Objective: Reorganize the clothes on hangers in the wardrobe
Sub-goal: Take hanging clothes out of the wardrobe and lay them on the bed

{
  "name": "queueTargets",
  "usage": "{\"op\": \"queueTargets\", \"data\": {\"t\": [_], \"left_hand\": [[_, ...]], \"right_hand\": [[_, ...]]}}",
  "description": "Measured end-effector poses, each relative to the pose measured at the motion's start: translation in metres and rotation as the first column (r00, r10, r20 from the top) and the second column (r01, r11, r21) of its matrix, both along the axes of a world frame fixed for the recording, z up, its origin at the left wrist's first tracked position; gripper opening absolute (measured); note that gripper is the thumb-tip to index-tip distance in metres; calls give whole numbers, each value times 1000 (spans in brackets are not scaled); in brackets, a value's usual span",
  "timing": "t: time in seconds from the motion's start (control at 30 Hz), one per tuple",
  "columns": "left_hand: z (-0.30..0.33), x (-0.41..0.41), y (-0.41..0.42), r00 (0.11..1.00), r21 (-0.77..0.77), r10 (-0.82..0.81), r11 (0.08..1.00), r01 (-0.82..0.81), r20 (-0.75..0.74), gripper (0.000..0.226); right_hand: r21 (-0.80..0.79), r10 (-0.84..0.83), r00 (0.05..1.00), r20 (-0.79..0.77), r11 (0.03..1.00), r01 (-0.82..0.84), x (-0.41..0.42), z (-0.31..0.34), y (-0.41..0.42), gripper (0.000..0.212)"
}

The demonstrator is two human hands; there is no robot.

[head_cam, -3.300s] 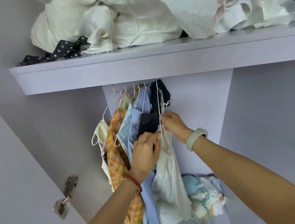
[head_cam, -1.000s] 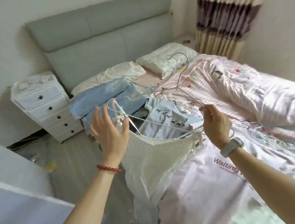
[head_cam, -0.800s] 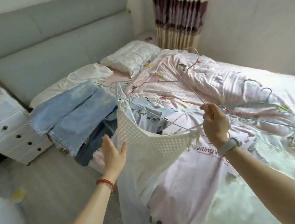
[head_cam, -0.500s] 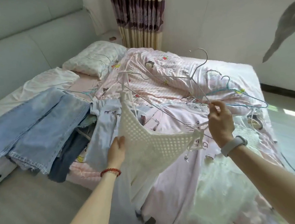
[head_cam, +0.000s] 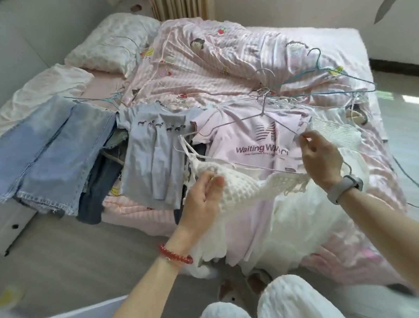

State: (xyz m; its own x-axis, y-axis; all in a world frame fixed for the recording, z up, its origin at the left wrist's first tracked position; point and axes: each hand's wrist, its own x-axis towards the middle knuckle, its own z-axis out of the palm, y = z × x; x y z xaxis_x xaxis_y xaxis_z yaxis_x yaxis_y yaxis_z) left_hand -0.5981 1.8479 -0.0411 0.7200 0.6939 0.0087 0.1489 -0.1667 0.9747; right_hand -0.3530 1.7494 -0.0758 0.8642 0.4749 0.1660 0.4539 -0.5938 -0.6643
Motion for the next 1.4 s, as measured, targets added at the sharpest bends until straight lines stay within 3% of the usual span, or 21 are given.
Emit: {"op": "queueTargets", "data": {"t": [0.23,0.43,0.8,0.93,1.03,1.23,1.3,1.4], "left_hand": [[36,81,-50,969,-48,-181,980,191,166,26],[79,198,-81,907,-35,-331,935,352,260,25],[72,436,-94,900,-67,-338,927,369,275,23],[32,493,-66,975,-135,-169,973,189,143,23],[-19,519,-23,998,-22,-12,1000,10,-55,27],[-125,549,48,894,116,220,975,-189,-390,32],[-159,550,53,825,80,151,988,-129,-544,33],[-208,532,39,655,74,-39,987,144,-754,41]], "right_hand": [[174,-302,949,94,943,283,63,44,-76,20],[308,-477,866,149,854,418,159,77,-129,23],[297,-473,866,160,860,415,364,56,-126,24],[212,-441,886,144,888,407,423,26,-109,23],[61,-392,912,123,920,388,445,-17,-91,22],[-149,-262,965,-4,954,259,483,-108,-52,23],[-205,-214,976,-32,957,203,497,-130,-38,25],[-339,-110,993,-42,936,89,511,-160,-21,24]]}}
